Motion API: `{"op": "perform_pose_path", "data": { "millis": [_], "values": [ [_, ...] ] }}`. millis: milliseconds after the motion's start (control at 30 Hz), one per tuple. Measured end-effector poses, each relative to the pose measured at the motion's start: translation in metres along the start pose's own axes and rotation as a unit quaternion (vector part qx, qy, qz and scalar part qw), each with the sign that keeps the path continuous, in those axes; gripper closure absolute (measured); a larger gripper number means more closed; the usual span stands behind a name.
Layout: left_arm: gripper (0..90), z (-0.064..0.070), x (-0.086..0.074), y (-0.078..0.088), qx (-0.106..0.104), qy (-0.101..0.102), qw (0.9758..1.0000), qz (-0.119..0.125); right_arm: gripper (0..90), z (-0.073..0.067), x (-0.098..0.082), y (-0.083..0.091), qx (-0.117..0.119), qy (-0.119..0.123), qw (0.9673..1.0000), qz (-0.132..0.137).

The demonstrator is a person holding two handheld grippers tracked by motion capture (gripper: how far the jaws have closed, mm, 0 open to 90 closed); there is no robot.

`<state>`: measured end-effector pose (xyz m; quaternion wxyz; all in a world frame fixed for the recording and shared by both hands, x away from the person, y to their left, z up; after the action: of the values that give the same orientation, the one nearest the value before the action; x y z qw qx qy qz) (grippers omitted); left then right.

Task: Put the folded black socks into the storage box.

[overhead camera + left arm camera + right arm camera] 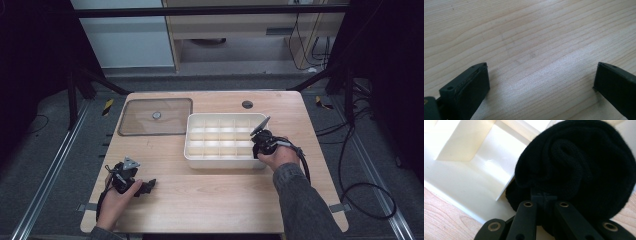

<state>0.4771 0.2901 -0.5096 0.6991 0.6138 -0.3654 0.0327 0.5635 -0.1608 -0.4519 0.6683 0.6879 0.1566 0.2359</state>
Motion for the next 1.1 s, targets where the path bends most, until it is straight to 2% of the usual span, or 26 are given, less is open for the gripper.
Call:
{"op": "perform_pose_path", "data": {
  "millis": [1100],
  "values": [
    [0.0,0.0005,0.0001,-0.0002,-0.001,0.0,1.0,0.001,90.0,0.0003,-0.0018,0.0002,-0.003,0.001,1.0,0.007]
  ]
}}
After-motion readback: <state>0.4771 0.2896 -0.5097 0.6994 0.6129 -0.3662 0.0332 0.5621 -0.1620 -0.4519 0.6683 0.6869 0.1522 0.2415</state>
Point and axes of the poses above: each handheld gripper's, and its own axes: y roughly backward along the jaws, x roughly out of its top, z roughly to its right, the point moved 1 cm from there along -y, roughly forward along the jaws, and after that the axes turned 7 degrees about -z, right-handed, at the moved point
